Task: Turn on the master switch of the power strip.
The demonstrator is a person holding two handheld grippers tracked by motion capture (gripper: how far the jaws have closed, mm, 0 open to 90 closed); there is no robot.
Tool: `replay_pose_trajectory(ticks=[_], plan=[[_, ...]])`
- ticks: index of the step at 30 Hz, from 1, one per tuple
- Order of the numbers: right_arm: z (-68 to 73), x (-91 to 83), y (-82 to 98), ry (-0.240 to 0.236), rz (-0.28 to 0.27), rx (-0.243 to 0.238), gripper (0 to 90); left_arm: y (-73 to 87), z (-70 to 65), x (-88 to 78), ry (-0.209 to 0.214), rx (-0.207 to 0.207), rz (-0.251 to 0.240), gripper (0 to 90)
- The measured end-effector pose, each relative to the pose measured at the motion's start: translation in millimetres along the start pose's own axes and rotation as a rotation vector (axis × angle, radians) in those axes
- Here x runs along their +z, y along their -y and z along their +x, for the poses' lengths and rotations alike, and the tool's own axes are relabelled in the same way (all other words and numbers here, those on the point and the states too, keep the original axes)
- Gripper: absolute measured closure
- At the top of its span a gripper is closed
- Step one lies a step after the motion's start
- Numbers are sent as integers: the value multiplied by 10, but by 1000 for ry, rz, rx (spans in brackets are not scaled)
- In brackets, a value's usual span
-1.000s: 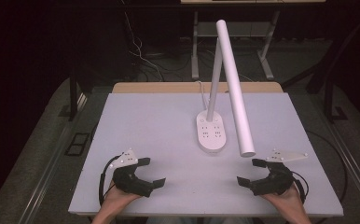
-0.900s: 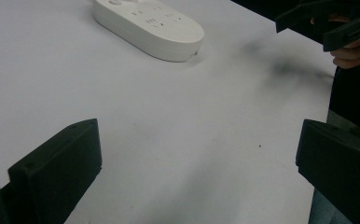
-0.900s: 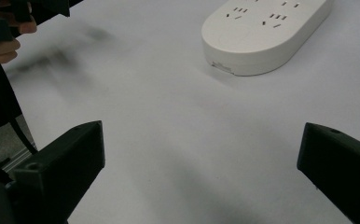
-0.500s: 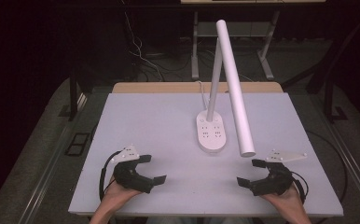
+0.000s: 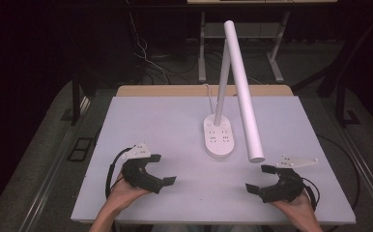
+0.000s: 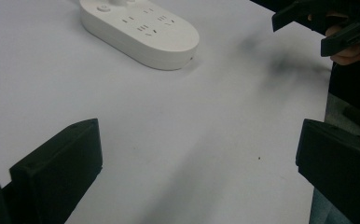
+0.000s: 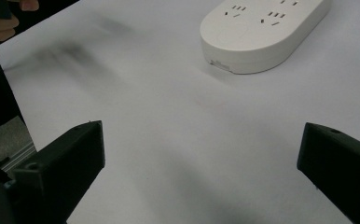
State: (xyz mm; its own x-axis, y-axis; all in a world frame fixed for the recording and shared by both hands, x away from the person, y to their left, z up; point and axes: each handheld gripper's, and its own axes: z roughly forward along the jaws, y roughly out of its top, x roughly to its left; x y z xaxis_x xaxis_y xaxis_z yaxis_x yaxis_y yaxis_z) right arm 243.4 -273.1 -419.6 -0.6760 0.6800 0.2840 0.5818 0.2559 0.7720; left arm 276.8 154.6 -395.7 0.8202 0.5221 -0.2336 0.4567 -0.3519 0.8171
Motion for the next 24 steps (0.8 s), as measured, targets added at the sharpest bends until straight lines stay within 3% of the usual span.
replay_pose_trajectory(ticks=[24], plan=[[-3,-6,5,4,-5,0,3,-441,58,128,11,60,51,0]])
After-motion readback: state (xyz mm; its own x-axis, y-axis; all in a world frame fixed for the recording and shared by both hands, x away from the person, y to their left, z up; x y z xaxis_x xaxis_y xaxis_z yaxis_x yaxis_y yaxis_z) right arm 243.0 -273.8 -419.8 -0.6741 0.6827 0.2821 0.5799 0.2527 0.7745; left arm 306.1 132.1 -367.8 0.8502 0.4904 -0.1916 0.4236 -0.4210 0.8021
